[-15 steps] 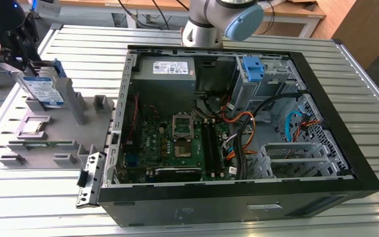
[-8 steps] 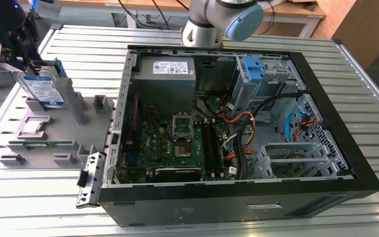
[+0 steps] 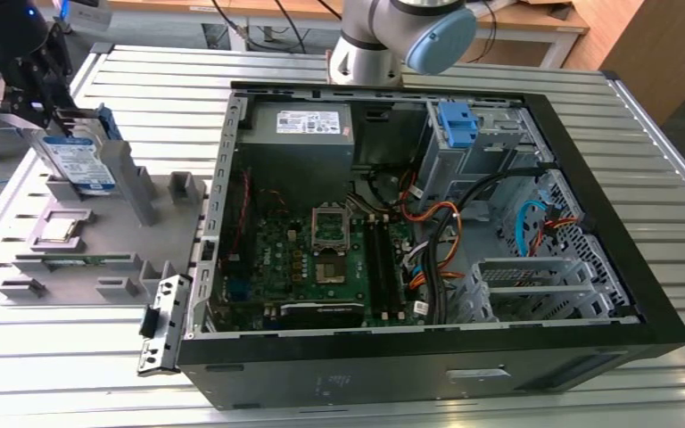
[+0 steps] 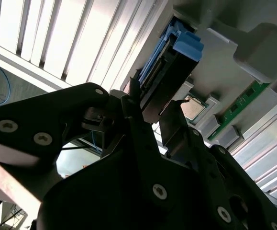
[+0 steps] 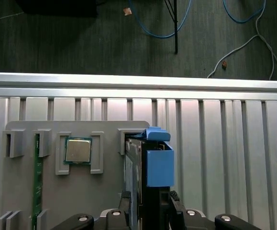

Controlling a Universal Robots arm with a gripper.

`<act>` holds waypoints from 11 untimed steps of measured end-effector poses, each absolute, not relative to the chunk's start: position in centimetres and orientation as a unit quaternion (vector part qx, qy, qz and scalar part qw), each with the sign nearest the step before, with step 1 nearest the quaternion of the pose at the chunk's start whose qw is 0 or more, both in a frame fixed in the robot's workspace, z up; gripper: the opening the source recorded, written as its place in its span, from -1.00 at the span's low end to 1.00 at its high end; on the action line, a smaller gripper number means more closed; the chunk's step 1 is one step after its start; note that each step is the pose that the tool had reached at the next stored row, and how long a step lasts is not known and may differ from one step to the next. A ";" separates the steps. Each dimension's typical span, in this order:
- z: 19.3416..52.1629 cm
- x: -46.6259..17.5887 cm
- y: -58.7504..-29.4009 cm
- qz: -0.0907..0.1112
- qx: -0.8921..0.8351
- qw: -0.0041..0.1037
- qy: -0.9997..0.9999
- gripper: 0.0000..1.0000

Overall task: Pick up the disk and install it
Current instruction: 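Pick up the disk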

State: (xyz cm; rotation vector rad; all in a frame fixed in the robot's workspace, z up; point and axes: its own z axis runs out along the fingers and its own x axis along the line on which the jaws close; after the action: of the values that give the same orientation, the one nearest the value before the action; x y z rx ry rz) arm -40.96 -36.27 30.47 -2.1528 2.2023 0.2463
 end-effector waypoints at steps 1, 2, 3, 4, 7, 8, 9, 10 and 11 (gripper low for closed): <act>30.5 -41.0 -36.2 0.080 -0.697 0.026 0.713 -0.13; 30.4 -41.0 -36.2 0.080 -0.697 0.026 0.713 -0.13; 30.4 -41.0 -36.2 0.080 -0.697 0.026 0.713 -0.13; 30.4 -41.0 -36.2 0.080 -0.697 0.026 0.713 -0.13; 30.4 -41.0 -36.2 0.080 -0.697 0.026 0.713 -0.13; 30.4 -41.0 -36.2 0.080 -0.697 0.026 0.713 -0.13; 30.4 -40.9 -36.2 0.080 -0.697 0.026 0.713 -0.13; 30.4 -40.9 -36.1 0.080 -0.697 0.026 0.713 -0.13; 30.4 -40.9 -36.1 0.080 -0.697 0.026 0.713 -0.13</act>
State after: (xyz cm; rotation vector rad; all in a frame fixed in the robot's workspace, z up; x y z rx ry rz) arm -40.90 -36.11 30.43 -2.1528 2.2024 0.2466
